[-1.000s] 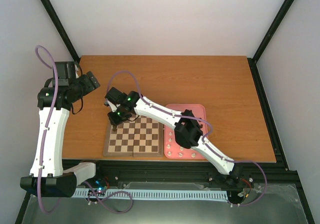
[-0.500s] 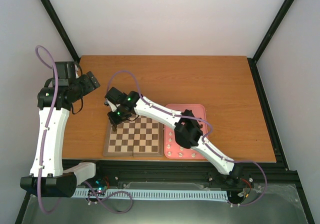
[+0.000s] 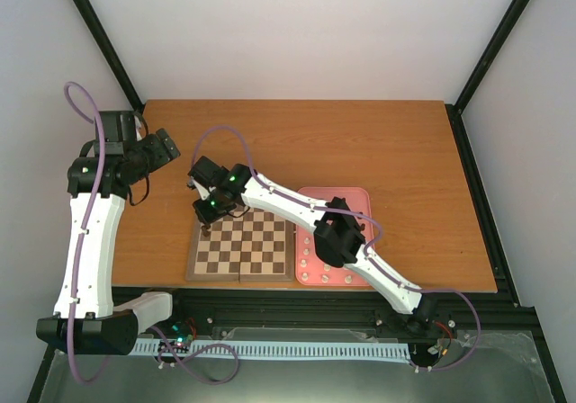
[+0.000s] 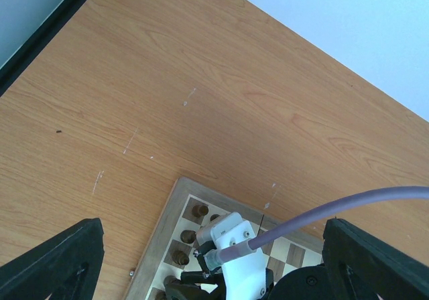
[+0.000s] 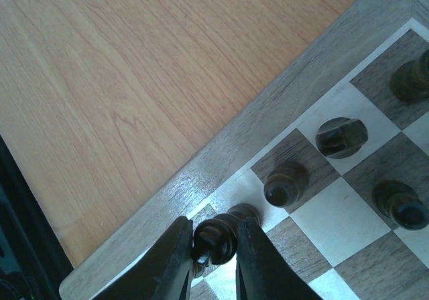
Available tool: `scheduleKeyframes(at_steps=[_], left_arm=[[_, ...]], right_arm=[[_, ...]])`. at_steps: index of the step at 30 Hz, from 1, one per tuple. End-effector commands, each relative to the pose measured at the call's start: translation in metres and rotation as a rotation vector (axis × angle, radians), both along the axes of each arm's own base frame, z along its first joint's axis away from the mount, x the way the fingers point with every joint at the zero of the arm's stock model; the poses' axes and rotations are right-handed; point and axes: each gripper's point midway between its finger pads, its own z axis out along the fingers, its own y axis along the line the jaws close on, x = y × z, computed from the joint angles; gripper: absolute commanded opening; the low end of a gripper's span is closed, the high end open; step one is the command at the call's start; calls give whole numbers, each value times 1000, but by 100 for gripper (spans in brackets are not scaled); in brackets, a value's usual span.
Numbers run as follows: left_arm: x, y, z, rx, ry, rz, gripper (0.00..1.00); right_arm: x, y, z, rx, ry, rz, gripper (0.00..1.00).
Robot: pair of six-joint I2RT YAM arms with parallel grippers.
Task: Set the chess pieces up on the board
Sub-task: Adjust the chess piece on the chessboard.
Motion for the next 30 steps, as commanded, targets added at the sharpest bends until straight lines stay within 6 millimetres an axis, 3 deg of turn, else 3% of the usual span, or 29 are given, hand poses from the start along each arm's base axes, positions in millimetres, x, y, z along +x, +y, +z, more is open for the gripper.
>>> scheduleKeyframes(at_steps=[1,25,26,28,30], left_arm=[[1,-2,5,17,-7,-19,100],[-1,-2,4,18,-7,-22,100],[-1,-2,4,17,-7,-22,100],[0,-3,4,14,-6,-25,100],[0,-3,5,14,-9,-25,100]], right_arm=[[1,11,5,28,-40,11,17],[-4,1,-3,-13,-35,24,22],[-4,1,-3,-14,-35,28,24],[-6,2,-3,-11,-31,38,44],[-6,2,-2,-9,-34,43,53]])
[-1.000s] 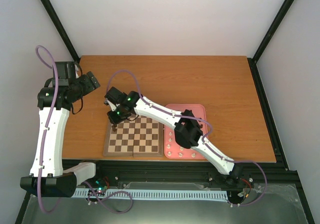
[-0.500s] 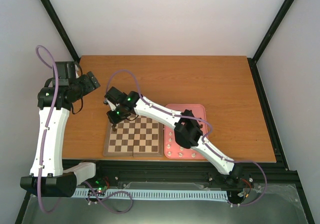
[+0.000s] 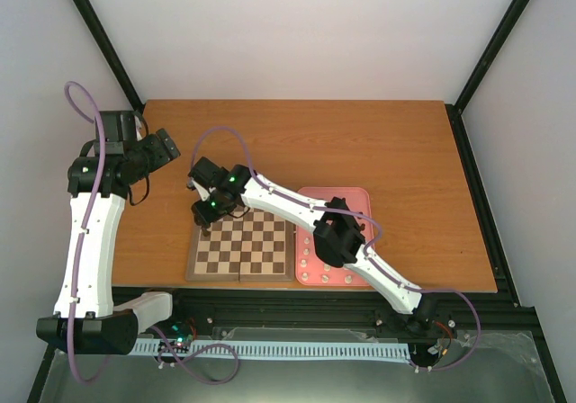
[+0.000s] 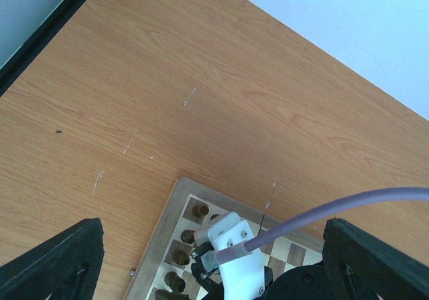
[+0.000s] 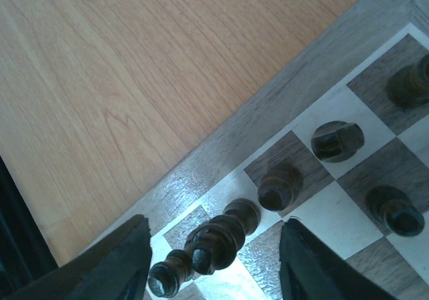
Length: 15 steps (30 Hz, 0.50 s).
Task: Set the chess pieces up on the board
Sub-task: Adjust the chess piece on the chessboard.
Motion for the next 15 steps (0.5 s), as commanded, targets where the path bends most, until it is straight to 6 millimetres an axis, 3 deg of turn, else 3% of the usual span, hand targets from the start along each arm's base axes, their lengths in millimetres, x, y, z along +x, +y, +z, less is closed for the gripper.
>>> scheduleKeyframes(at_steps=[1,9,15], left_arm=[[0,-3,4,12,-8,-23,100],[-1,-1,5,22,-5,-21,100],[2,-1,9,20,-13,-21,100]], right_arm=[[-8,3,2,0,-12,30,54],[-8,-1,27,14,-55,27,54],[-5,-18,76,23,-135,8,64]])
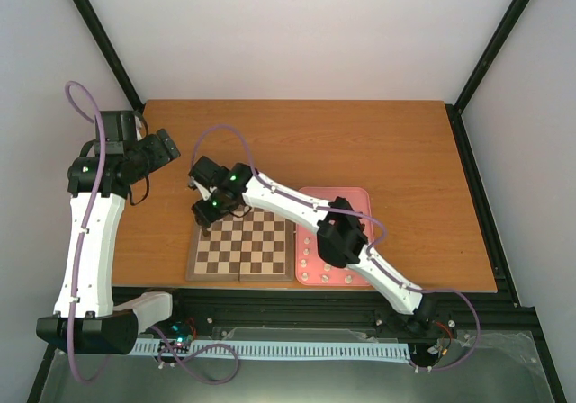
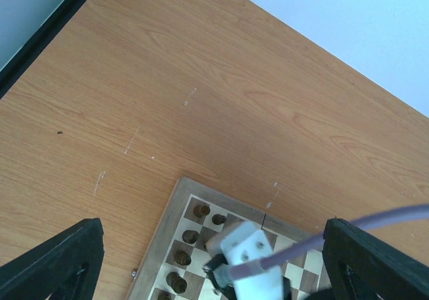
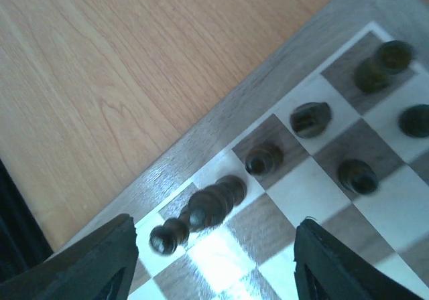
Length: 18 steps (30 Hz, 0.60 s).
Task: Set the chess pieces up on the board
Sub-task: Adjust the chess piece on the chessboard, then pick up the chess piece from the storage box.
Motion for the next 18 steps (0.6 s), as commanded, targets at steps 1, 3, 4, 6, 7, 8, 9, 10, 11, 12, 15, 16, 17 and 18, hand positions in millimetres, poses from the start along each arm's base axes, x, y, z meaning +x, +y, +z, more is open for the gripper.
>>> scheduleKeyframes(at_steps=[1,3,4,6,7,8,9,10,11,12,15,16,17,18], left_arm=[[2,-1,11,14,-16,-16,100],[3,-1,12,16,-15,-14,100],[3,0,13,19,-16,-11,100],[4,0,14,22,-17,-12,100],[5,0,15,25,-16,-13,100],[6,1,16,27,-19,-11,100],[6,0,17,28,-19,-13,100],[7,1,19,30,-22,-12,100],[7,1,19,31,-22,-11,100],[8,1,20,32,-23,-10,100],[9,1,22,29,-22,-13,100],[10,0,22,26,-23,-14,100],[10,0,22,25,-21,-15,100],[11,-1,22,23,-20,-18,100]], right_arm=[[-4,-14,83,63,-114,-1,65],[-5,-25,97,55,-133,-8,70],[-5,-32,104,52,-144,-12,72],[-2,-49,116,35,-168,-33,76],[0,-59,121,25,-177,-49,78],[4,-73,119,2,-173,-70,79],[11,-88,124,-1,-172,-100,81],[17,-106,120,-23,-155,-131,82],[27,-126,120,-30,-141,-171,84],[35,-147,118,-42,-126,-213,86],[63,-221,111,-89,-102,-361,98],[72,-246,109,-108,-102,-413,100],[81,-273,105,-135,-103,-468,100],[87,-295,103,-159,-112,-509,100]])
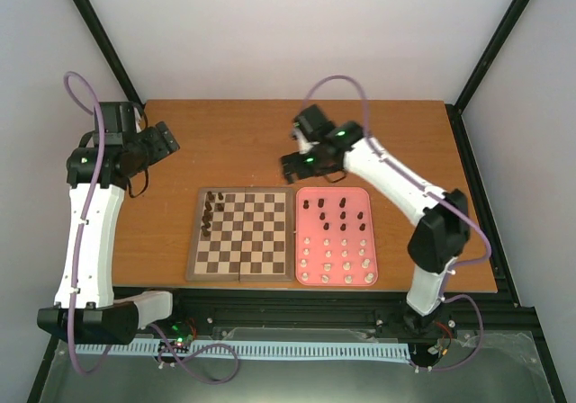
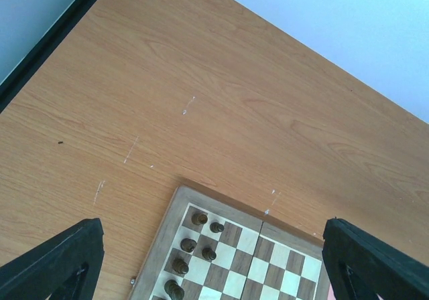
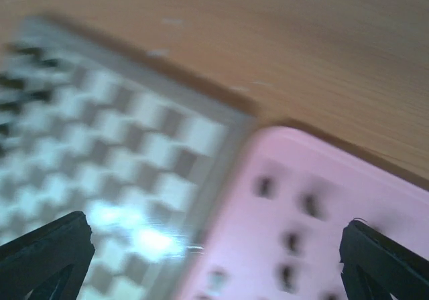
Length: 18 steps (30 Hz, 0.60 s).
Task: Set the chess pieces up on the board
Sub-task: Pick up the chess piece from the storage box.
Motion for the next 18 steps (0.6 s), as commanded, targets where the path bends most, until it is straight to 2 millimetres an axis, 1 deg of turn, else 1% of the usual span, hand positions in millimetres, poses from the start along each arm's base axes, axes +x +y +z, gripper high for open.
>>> scheduleKeyframes(at_steps=[1,3,5,6,7,8,9,11,12,13,14,18], left_arm=[[2,-2,12,14,-20,-21,100],[3,-2,9,16,-11,-22,100],[3,-2,6,16,-1,-25,100],[4,-3,5,15,3,-26,100],[4,-3,4,14,5,-27,100],[4,-4,3,11,9,-30,100],[5,-4,2,8,11,-31,100],[5,-4,-1,6,18,-32,100],[5,-4,-1,6,20,-32,100],[6,-4,-2,7,21,-32,100],[6,-4,-1,7,21,-32,100],[9,-5,-2,5,21,-34,100]], right_arm=[[31,-103,-15,-118,-3,-221,100],[37,-135,-23,-151,15,-294,100],[40,-155,-35,-164,49,-338,100],[40,-163,-41,-171,63,-353,98],[40,-168,-48,-179,75,-359,93],[37,-172,-58,-189,98,-362,86],[35,-175,-66,-199,124,-363,77],[29,-173,-81,-192,172,-340,68],[24,-171,-89,-190,200,-326,58],[20,-169,-95,-186,222,-319,52],[17,-170,-102,-191,240,-321,50],[11,-169,-119,-192,265,-306,50]])
